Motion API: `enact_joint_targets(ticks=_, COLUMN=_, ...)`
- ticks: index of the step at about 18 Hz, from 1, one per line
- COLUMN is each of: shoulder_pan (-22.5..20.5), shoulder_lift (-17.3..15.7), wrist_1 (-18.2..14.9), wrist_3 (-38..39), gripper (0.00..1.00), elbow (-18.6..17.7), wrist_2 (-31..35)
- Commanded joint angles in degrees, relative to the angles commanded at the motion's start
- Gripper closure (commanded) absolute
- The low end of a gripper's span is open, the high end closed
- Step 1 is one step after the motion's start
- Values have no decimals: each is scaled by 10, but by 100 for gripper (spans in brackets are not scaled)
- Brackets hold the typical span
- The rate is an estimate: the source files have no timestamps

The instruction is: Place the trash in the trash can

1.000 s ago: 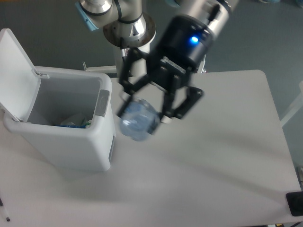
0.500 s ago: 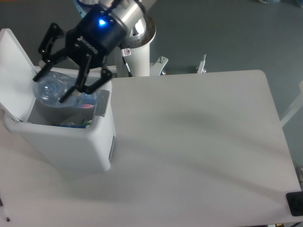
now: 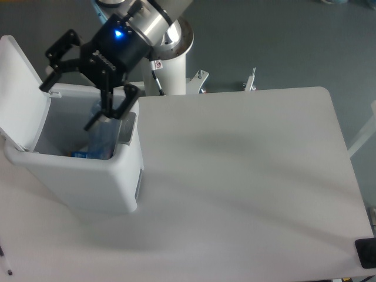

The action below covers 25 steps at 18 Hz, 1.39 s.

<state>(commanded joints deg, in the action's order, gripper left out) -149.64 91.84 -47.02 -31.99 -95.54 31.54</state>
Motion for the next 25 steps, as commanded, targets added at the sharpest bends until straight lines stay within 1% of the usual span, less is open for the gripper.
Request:
enact_joint_targets(ticks=3, shoulder_pan=-84, shoulder_lift=33, wrist_1=2, wrist_3=-4, gripper=0, elbow=-7, wrist_2=57)
enact_joint_targets(ticks=4, shoulder_pan=-111, shoulder_lift=48, wrist_1=3, wrist_3=-4, gripper=0, elbow=-11, wrist_2=82)
enact_joint_targets(ticks=5, shoulder_pan=-131, shoulder_lift=60, wrist_1=3, wrist_3=-16, gripper=0, elbow=-12, wrist_2=102)
enact_joint_targets(ticks=7, shoulder_pan=-157, shoulder_lift=80, wrist_1=2, wrist_3=-72, gripper=0, elbow=-12, wrist_2=150)
enact_joint_targets(ticks=8, shoulder_pan=-161, shoulder_lift=96, wrist_1=0, wrist_3=-120, gripper=0, elbow=-15, wrist_2=196)
enact_joint_targets(ticks=10, shoulder_pan=-159, shoulder_lift=113, wrist_1=-5, wrist_3=-167, gripper=0, elbow=-25, wrist_2=275)
enact_joint_targets(ticks=11, shoulder_pan=-157, shoulder_lift=115, wrist_1=-15, wrist_3=-185, gripper=0, elbow=-34, wrist_2=326)
enact_joint_targets(ticks=12, shoulder_pan=-154, shoulder_lift=114, wrist_1=-33, wrist_3=-204, gripper=0, elbow=-45, wrist_2=379)
enact_joint_targets(ticks=13, shoulder_pan=-148, shoulder_lift=117, wrist_1=-51, wrist_3=-241, gripper=0, elbow=-51, wrist_2=444)
enact_joint_targets(ticks=14, shoulder_pan=-139, shoulder_lift=121, wrist_1=-55, wrist_3=-260, gripper=0, elbow=-46, wrist_2=465)
enact_joint_targets(ticks=16, shoulder_pan=-139, shoulder_lift=125, wrist_1=-55, wrist_3=-276, gripper=0, elbow=-42, wrist_2=474)
enact_joint_targets(ticks=19, shoulder_pan=-140, shoulder_lift=137, wrist_1=-61, wrist_3=-318, gripper=0, elbow=-33, wrist_2=510)
enact_joint_targets(ticks=20, shoulder_pan=-142, shoulder_lift=139, wrist_1=-66, wrist_3=-339, gripper=0, elbow=-30, wrist_2=513)
enact_joint_targets(ticks=22, shoulder_pan=-143, shoulder_lift=139, wrist_1=-71, wrist_3=-407, gripper=0, elbow=-29, wrist_2=514)
enact_joint_targets(ticks=24, shoulder_pan=-145, shoulder_lift=139, wrist_1=-72, wrist_3=-466, gripper=0, elbow=-30, wrist_2=519)
enact_joint_targets(ticks=25, shoulder_pan=-145, shoulder_lift=139, wrist_1=-72, wrist_3=-484, gripper=0, elbow=-30, wrist_2=526)
